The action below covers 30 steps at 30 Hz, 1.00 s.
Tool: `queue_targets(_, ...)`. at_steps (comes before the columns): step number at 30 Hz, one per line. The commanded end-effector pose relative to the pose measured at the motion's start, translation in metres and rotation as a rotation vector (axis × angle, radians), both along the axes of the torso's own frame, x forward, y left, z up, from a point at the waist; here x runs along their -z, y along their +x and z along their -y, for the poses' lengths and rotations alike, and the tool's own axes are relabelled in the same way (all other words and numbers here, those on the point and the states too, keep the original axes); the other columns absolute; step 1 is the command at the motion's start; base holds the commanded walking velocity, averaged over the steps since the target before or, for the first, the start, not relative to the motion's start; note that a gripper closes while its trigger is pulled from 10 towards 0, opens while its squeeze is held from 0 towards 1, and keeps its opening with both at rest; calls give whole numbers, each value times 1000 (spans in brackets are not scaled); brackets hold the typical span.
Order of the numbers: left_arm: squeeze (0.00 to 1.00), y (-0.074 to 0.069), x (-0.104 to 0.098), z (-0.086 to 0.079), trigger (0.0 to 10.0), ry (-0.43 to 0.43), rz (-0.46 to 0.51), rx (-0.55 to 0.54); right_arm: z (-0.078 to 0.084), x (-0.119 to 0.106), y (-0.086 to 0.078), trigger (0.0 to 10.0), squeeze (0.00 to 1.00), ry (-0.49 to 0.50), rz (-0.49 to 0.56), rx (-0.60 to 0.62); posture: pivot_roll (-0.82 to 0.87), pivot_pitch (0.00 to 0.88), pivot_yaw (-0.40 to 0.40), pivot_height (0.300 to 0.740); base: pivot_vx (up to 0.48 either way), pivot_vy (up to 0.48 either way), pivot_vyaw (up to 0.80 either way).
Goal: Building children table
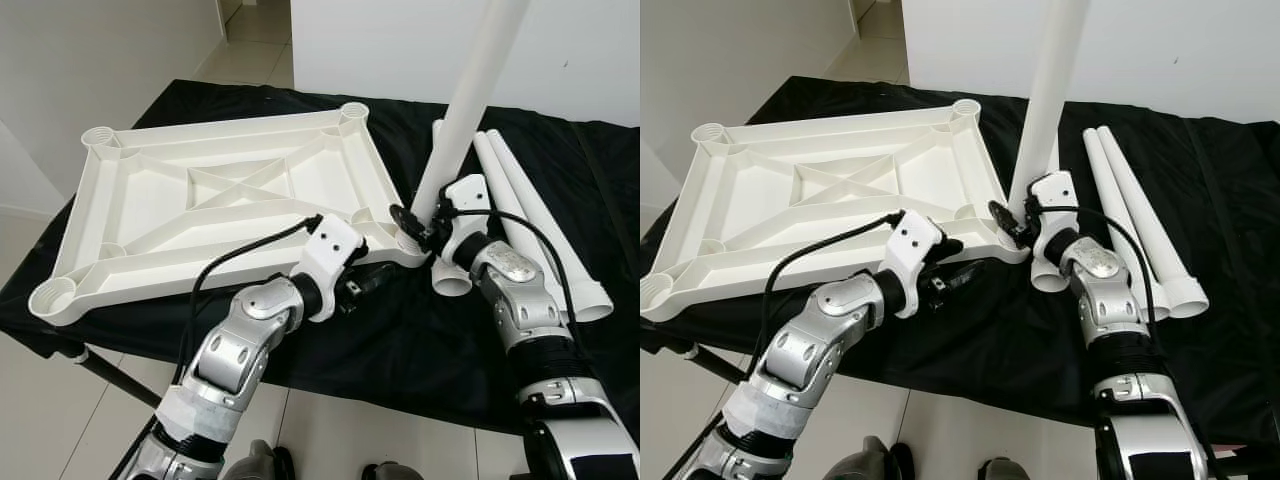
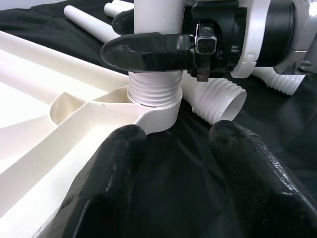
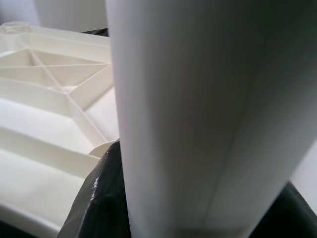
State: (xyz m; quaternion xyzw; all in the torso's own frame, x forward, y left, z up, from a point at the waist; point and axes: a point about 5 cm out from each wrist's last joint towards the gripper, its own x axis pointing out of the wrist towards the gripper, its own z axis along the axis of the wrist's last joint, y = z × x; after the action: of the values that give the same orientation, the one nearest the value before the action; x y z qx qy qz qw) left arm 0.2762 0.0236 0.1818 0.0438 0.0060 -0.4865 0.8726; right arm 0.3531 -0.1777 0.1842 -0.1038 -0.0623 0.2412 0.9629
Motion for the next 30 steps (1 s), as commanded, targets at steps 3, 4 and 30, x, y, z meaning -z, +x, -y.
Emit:
queue_targets(3,0,0,1,1,10000,5,7,-17,-4,6,-2,10000,0,40,-25,39,-114,78,52,740,0,0,0)
queue_targets(4,0,0,1,1,10000,5,7,-16,-6,8,-3,10000,0,47,-22,64,-114,78,52,740,0,0,0)
queue_targets(30,0,2,1,1,10000,-2,7,-20,-52,16,-15,10000,0,276,4,596,-119,85,51,740,0,0,0)
